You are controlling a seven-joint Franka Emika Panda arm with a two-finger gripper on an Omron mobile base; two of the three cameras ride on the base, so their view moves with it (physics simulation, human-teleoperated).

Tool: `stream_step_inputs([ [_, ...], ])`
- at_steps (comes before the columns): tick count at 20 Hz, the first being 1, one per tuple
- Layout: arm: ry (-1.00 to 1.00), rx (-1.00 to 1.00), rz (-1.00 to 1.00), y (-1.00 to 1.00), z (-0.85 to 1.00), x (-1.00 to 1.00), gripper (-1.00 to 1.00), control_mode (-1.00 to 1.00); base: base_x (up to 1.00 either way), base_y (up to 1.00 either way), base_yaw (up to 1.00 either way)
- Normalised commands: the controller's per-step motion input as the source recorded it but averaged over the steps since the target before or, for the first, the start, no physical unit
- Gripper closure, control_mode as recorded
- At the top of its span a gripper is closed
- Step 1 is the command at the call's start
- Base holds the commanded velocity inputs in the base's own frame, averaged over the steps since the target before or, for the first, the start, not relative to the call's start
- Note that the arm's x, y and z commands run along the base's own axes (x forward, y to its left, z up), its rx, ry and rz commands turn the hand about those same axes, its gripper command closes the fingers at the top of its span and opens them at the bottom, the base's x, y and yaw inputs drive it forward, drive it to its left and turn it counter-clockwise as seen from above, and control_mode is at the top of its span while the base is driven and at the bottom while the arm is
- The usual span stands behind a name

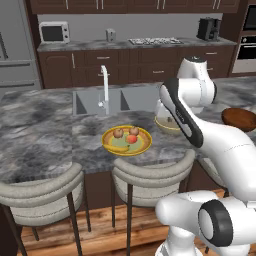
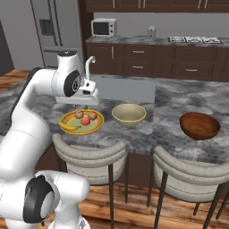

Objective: Take the fruits from the plate on the dining counter and place two fruits in each bowl.

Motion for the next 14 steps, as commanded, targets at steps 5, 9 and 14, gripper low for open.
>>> stream_step_inputs([
  [5,0.04,-0.02,0.07,0.40,-0.34,0.18,-1.00,-1.00,0.00,0.00,0.00],
  [9,0.04,-0.01,0.18,0.92,-0.66,0.64,-1.00,-1.00,0.00,0.00,0.00],
  [14,0.14,0.03,0.19,0.39,-0.42,0.38,-1.00,-1.00,0.00,0.00,0.00],
])
